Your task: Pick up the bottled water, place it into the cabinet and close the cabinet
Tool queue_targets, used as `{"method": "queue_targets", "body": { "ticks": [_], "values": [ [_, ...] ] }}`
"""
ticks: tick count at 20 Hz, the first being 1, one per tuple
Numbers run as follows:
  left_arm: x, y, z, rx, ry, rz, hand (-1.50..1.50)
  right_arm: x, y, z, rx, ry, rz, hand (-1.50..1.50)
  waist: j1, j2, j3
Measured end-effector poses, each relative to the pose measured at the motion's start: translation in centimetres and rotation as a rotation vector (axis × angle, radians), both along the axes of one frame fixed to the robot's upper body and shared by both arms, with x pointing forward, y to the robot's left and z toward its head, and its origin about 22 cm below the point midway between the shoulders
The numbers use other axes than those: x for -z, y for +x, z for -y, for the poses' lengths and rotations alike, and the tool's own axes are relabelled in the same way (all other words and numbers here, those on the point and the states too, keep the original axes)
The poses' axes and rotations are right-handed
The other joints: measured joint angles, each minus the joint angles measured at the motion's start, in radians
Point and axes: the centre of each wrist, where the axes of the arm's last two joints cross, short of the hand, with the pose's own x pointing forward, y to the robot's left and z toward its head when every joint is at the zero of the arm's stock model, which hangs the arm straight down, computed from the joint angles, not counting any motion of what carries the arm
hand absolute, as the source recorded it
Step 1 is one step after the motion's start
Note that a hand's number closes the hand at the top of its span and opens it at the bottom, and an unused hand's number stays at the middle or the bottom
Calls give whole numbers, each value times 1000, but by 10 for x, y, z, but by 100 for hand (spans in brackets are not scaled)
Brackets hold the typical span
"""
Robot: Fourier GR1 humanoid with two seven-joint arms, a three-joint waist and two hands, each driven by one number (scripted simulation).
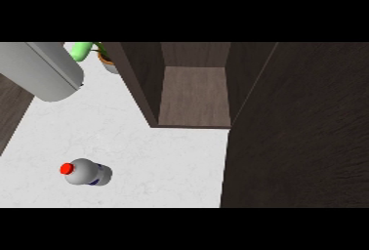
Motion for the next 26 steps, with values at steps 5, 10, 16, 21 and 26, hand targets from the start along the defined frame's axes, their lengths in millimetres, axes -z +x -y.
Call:
{"method": "queue_targets", "body": {
  "ticks": [5, 10, 16, 21, 26],
  "values": [
    [-1, -26, -5, -67, -44, -97, -150, -19, -22, -15, -49, 17, -20, -150, -5, 3, 0],
    [0, -37, -10, -108, -47, -183, -150, -25, -36, -27, -68, 17, -39, -150, -3, 1, 0],
    [1, -45, -15, -131, -39, -242, -150, -25, -43, -38, -86, 49, -65, -150, 0, -3, -1],
    [1, -47, -18, -140, -39, -266, -150, -26, -45, -44, -95, 70, -82, -150, -1, -3, -1],
    [3, -52, -24, -155, -19, -290, -150, -26, -48, -49, -104, 83, -95, -150, -1, -5, -1]
  ]
}}
